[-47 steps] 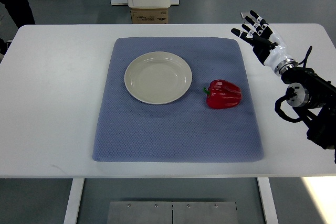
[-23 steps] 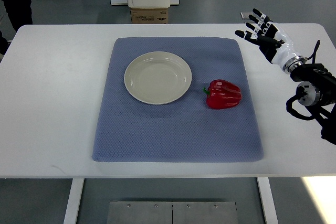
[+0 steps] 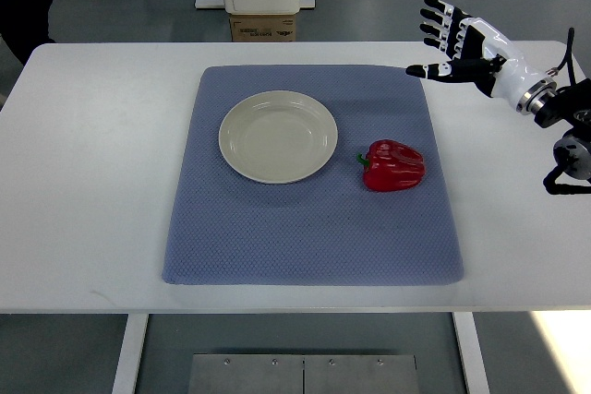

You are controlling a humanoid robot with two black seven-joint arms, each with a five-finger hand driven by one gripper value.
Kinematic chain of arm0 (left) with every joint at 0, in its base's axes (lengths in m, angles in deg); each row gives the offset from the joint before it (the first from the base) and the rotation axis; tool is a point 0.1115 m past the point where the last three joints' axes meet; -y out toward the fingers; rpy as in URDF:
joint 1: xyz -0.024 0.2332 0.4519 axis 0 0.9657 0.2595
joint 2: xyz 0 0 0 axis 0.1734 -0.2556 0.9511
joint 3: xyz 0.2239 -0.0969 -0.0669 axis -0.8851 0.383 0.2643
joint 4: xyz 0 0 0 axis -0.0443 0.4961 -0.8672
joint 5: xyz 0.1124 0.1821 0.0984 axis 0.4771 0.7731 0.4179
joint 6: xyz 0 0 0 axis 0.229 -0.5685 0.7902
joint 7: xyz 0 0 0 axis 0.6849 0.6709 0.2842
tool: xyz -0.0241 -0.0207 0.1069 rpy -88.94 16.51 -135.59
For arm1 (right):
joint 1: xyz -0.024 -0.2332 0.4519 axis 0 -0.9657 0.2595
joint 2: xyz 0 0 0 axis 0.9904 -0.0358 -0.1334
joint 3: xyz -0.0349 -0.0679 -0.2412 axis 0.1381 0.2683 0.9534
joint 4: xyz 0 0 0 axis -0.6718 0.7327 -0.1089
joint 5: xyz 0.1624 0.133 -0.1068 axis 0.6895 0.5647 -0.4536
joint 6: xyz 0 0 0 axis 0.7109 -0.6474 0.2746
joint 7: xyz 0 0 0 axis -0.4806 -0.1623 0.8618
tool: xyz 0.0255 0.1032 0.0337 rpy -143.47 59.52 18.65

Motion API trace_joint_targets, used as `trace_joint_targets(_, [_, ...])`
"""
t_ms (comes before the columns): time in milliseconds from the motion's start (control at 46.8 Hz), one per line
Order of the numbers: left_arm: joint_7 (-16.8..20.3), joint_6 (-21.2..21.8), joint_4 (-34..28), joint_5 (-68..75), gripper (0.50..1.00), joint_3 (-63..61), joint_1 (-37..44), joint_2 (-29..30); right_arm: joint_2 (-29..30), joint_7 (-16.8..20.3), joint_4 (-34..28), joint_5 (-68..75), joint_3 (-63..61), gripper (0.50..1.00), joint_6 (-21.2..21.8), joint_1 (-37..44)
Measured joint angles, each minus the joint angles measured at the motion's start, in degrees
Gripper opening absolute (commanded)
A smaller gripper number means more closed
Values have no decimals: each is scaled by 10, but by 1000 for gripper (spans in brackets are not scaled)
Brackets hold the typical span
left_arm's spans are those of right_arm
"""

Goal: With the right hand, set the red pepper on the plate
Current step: 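Swing the open right hand down toward the red bell pepper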

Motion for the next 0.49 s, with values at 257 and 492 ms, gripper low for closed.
trace_joint_targets(257, [0,0,0,0,1000,0,0,0,-29,-51,-30,-77,58,975,-2,6])
trace_joint_targets(492, [0,0,0,0,1000,0,0,0,-76,-56,-80,-138,139,970,-2,37])
